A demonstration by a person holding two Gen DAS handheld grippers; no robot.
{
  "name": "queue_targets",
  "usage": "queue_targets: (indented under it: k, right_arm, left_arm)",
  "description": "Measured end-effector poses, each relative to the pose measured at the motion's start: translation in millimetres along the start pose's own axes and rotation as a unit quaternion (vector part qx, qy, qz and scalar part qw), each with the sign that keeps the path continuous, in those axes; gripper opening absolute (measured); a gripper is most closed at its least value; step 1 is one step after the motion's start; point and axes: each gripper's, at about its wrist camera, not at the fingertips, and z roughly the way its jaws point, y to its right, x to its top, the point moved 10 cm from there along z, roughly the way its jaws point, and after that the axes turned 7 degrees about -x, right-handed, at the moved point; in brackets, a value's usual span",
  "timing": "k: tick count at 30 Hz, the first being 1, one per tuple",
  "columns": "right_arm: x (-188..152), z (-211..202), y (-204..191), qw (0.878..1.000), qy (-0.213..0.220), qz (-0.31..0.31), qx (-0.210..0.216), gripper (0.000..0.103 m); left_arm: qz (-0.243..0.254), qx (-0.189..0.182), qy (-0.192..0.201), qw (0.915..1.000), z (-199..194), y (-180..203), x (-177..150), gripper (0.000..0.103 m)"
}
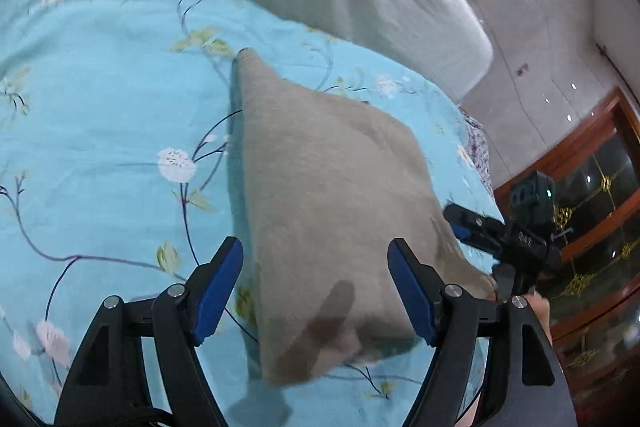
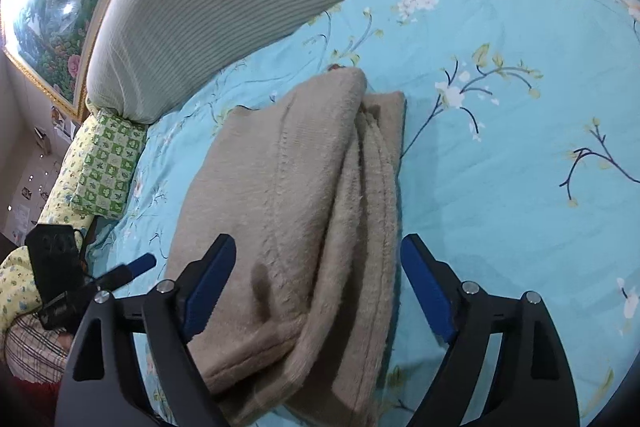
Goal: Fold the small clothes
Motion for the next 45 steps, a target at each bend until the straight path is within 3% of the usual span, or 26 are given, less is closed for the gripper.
queue_targets:
  k: [7,9,12,14,15,17,21,26,30,36,39,43,45]
  right_arm:
    - [-1,17,3,1.000,-0.021,0.002,0.006,0.085]
    - [-2,23,6,1.000,-0.026,0.000,0.006,0.085]
    - [-3,31,6,0.999,-0.032,0.006,0.030,0.085]
    - [-5,35,0,0.998,-0.036,0.003,0.053,0.074]
    - [-8,39,-6,0.996,-0.045,0.007,0.077,0.052]
    - [-10,43,-7,0.995,-0.049,0.022,0.083,0.044]
    - [-11,29,-26,0.996,-0.027,0.015,0.082,0.039]
    - [-25,26,-93,0.992,-0.030,-0.030,0.122,0.039]
    - [-45,48,-163,0.981,-0.046,-0.066,0.176,0.039]
    - [-77,104,-261,0.964,-0.089,-0.107,0.228,0.039]
    - [-92,129,-273,0.963,-0.114,-0.112,0.217,0.040]
    - [-102,140,-265,0.972,-0.124,-0.113,0.164,0.059]
    - [-98,130,-258,0.976,-0.114,-0.111,0.149,0.063]
  left_arm:
    - [-0.063,-0.036,-0.051,0.9961,50,-33,11,0.076]
    - [-0.079,-0.057,-0.066,0.9930,66,-38,11,0.081]
    - [-0.083,-0.085,-0.067,0.9906,82,-37,14,0.082]
    - [-0.075,-0.091,-0.069,0.9907,91,-33,16,0.072]
    - [-0.075,-0.089,-0.072,0.9906,96,-32,16,0.062]
    - [-0.077,-0.091,-0.066,0.9907,97,-31,18,0.053]
    - [-0.057,-0.104,-0.032,0.9925,63,-20,18,0.044]
    - [-0.045,-0.074,0.017,0.9961,-15,-36,10,0.044]
    - [-0.055,-0.024,0.057,0.9966,-95,-75,-5,0.044]
    - [-0.092,0.024,0.091,0.9913,-167,-143,-28,0.044]
    - [-0.122,0.036,0.077,0.9889,-171,-176,-47,0.047]
    - [-0.137,0.038,0.096,0.9852,-182,-186,-60,0.055]
    - [-0.132,0.058,0.109,0.9836,-196,-183,-69,0.060]
